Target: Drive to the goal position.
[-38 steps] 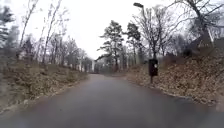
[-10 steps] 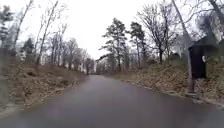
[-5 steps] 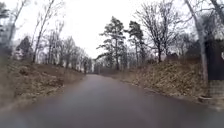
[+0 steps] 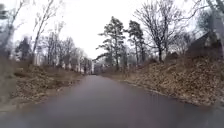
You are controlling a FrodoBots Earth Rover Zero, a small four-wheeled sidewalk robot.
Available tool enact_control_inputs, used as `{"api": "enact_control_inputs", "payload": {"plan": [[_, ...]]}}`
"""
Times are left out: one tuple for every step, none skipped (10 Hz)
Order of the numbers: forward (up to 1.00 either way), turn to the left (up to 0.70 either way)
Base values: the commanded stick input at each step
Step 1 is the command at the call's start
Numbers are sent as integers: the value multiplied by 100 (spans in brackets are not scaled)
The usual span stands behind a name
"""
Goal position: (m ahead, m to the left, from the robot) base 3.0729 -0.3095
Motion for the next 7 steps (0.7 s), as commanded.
{"api": "enact_control_inputs", "payload": {"plan": [[100, 41], [100, 41], [100, 5], [100, 1], [100, 1], [100, 1], [100, 1]]}}
